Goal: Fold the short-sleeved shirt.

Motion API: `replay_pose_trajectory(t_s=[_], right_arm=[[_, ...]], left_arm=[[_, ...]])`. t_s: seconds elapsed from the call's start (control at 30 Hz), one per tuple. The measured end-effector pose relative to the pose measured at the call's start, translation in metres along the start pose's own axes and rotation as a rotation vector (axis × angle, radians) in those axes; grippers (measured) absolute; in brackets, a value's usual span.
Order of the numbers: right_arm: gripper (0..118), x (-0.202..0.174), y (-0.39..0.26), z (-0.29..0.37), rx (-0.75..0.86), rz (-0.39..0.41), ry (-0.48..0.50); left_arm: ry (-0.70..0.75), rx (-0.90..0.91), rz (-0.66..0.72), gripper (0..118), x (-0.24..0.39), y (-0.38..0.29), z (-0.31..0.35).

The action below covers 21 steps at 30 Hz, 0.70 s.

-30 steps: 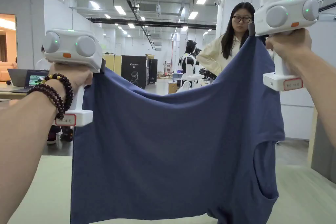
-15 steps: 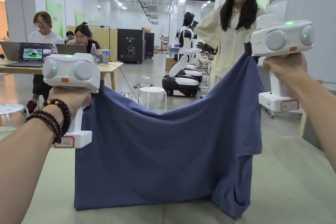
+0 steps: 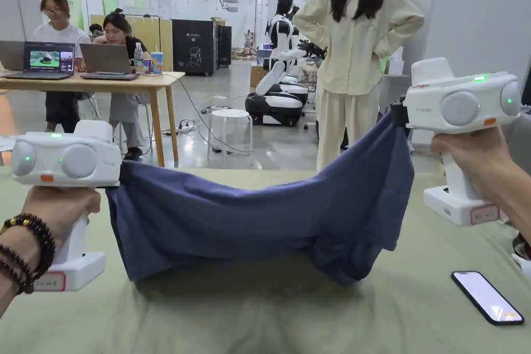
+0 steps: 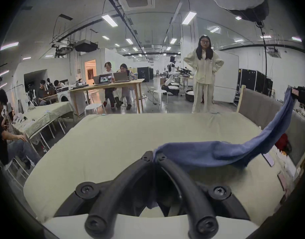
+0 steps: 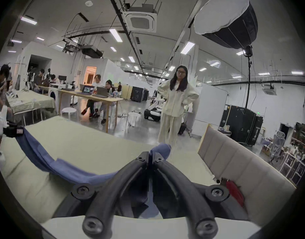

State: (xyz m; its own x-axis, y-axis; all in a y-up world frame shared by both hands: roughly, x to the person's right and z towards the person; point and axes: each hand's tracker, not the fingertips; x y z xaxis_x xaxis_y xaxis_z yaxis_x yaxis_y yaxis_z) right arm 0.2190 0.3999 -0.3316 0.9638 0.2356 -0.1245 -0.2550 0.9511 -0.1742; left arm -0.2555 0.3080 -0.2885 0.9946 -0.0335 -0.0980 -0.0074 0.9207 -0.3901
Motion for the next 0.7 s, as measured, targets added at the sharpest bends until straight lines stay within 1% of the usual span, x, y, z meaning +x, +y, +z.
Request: replay_pose_trajectory(t_s=[0.03, 0.1, 0.17, 0.2, 0.23, 0.3, 0.4, 0.47, 0.6, 0.63, 0.7], right_arm=[[3, -0.004, -0.014, 0.015, -0.006, 0.028, 0.014], [3, -0.009, -0.041, 0.040, -0.011, 0.044, 0.022], [3, -0.013, -0.071, 0.064, -0.019, 0.024, 0.049], [3, -0.016, -0.086, 0.074, -0.031, 0.019, 0.062], [3, -0.018, -0.102, 0.085, -0.048, 0.006, 0.070], [3, -0.024, -0.133, 0.101, -0.080, -0.010, 0.087], [3, -0.034, -0.181, 0.114, -0.142, -0.018, 0.076], [3, -0.039, -0.211, 0.117, -0.180, -0.006, 0.062], [3, -0.053, -0.266, 0.128, -0.291, -0.063, 0.071], [3, -0.056, -0.277, 0.130, -0.317, -0.055, 0.080], [3, -0.060, -0.297, 0.133, -0.352, -0.038, 0.064]], left_arm=[[-0.007, -0.009, 0.001, 0, -0.003, -0.016, 0.008], [-0.041, -0.040, 0.031, 0, -0.006, -0.044, 0.025], [-0.063, -0.047, 0.031, 0, -0.008, -0.074, 0.040], [-0.066, -0.047, 0.018, 0, -0.007, -0.090, 0.046], [-0.073, -0.061, -0.023, 0, -0.005, -0.105, 0.052], [-0.076, -0.065, -0.035, 0, -0.004, -0.133, 0.061], [-0.089, -0.105, -0.033, 0, -0.001, -0.170, 0.067], [-0.081, -0.118, -0.047, 0, 0.004, -0.191, 0.073], [-0.098, -0.150, 0.013, 0, 0.010, -0.218, 0.083], [-0.104, -0.148, 0.007, 0, 0.012, -0.223, 0.085], [-0.097, -0.157, -0.016, 0, 0.017, -0.231, 0.088]])
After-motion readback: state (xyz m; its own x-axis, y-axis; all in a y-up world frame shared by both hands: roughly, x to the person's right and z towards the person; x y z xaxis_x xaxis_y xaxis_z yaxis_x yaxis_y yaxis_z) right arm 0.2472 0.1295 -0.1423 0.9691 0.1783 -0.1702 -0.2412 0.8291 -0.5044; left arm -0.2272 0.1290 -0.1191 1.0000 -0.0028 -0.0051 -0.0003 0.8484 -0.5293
